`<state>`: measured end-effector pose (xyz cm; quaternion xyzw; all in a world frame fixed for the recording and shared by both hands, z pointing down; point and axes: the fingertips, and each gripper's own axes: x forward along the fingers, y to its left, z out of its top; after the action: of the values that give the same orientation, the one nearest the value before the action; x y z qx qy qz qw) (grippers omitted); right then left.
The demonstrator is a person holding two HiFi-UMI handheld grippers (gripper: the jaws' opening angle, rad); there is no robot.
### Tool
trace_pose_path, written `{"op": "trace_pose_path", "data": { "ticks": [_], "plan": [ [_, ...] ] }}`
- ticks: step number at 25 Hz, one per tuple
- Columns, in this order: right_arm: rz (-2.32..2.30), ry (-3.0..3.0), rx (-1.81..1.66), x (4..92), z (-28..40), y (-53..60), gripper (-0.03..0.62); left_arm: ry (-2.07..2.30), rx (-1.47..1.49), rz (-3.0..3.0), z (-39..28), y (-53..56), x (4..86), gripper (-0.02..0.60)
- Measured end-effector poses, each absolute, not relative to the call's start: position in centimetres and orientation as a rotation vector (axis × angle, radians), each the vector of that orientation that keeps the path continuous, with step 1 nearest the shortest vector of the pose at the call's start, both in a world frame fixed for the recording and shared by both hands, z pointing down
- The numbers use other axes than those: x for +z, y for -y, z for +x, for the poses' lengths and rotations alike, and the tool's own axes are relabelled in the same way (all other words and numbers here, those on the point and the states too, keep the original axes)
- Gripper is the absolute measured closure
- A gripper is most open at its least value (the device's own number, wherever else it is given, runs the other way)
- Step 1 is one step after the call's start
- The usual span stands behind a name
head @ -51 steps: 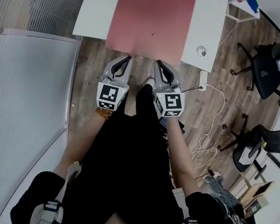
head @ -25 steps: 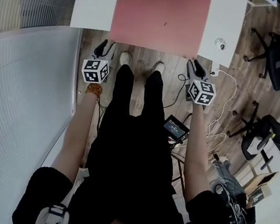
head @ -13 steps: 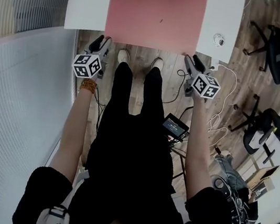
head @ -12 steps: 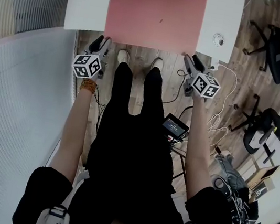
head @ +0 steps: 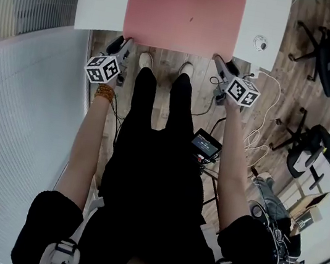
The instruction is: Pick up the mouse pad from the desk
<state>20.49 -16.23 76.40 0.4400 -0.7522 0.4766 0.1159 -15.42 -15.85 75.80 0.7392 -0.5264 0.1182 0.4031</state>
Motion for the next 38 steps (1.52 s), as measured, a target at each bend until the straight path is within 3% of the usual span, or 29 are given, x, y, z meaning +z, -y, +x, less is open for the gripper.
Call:
{"op": "trace_pose_path", "data": {
  "ticks": [10,17,38],
  "plan": [
    [1.290,2.195,1.434,75.5,19.3,15.8,0.467,1.279,0.201,1.808,-14.4,15.6,75.3,0.420],
    [1.245,2.204,1.408,74.5,19.3,15.7,0.525,1.259,0.252,1.858,-14.4,15.2,73.7,0.544],
    [1.145,2.123,1.256,73.7,18.7,14.2,0.543,1.239,0.314,1.859,-14.4,13.6,72.6,0.556]
  ]
}}
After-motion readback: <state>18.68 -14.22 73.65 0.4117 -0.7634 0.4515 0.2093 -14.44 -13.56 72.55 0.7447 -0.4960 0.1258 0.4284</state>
